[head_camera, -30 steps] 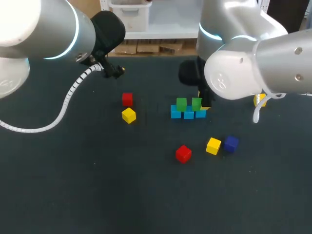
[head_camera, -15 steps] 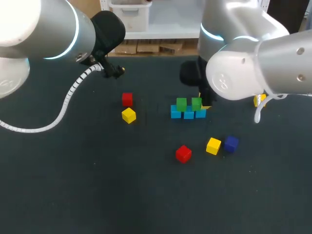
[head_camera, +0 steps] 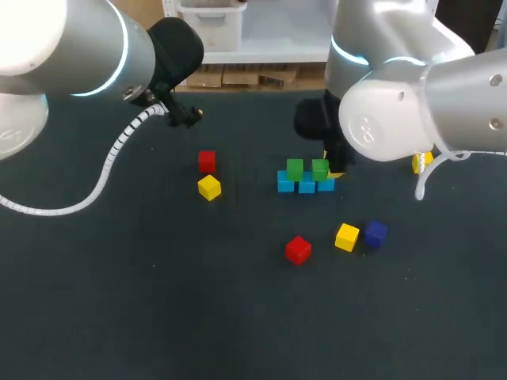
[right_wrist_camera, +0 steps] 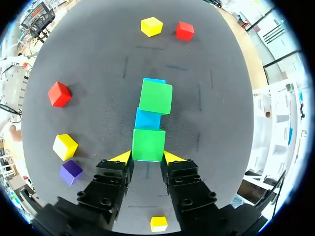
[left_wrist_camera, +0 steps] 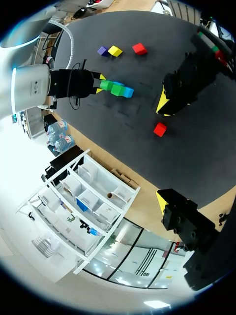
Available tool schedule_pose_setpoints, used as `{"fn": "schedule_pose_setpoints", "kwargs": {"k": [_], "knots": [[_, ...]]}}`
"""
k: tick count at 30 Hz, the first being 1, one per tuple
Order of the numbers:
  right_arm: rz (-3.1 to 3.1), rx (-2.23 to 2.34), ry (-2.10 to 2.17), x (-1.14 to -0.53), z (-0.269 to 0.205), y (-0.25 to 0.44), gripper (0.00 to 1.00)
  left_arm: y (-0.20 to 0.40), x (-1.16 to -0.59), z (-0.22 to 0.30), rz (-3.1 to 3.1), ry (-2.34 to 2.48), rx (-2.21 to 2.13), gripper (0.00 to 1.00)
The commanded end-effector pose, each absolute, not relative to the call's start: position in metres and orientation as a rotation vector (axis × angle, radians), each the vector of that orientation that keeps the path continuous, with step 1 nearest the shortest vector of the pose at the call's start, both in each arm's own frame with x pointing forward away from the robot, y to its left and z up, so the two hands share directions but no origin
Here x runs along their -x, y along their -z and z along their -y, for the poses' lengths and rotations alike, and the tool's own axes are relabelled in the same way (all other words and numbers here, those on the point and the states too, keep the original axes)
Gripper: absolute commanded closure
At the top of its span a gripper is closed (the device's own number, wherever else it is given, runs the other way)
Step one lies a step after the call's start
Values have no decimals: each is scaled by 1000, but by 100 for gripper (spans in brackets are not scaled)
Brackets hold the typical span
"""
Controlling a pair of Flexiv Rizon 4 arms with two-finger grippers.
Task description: Place the blue cubes, place green cubes on the blue cubes, place the yellow cubes on the green cubes, then place the red cubes on the yellow cubes, and place purple cube on the red cubes.
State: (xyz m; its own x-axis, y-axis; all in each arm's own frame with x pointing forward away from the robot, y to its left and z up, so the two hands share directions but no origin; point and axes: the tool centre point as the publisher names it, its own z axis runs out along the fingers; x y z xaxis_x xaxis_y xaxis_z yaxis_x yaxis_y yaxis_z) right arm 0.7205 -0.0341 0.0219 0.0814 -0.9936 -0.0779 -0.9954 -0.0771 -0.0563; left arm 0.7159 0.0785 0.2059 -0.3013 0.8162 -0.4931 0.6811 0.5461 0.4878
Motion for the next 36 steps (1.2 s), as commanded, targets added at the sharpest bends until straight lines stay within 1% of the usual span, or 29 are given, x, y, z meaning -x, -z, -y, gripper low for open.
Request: {"fn": "schedule_pose_setpoints", "kwargs": {"k": [1,10,14,15,16,17,36], "knots": [[-2064,2242,-33,-719,34,-22,75,-206,-716,-79,-2063,-237,-1204,0],[-2066,2248,-37,-719,34,-20,69,-206,-716,-79,-2063,-237,-1204,0],[-2072,2246,-39,-719,34,-19,57,-206,-716,-79,-2063,-237,-1204,0],[-2073,2244,-41,-719,34,-19,52,-206,-716,-79,-2063,-237,-1204,0],[-2073,2244,-40,-719,35,-19,20,-206,-716,-79,-2063,-237,-1204,0],[-2074,2242,-39,-719,35,-19,0,-206,-716,-79,-2063,-237,-1204,0],[-2126,2148,5,-726,35,-18,0,-206,-716,-79,-2063,-237,-1204,0]]}}
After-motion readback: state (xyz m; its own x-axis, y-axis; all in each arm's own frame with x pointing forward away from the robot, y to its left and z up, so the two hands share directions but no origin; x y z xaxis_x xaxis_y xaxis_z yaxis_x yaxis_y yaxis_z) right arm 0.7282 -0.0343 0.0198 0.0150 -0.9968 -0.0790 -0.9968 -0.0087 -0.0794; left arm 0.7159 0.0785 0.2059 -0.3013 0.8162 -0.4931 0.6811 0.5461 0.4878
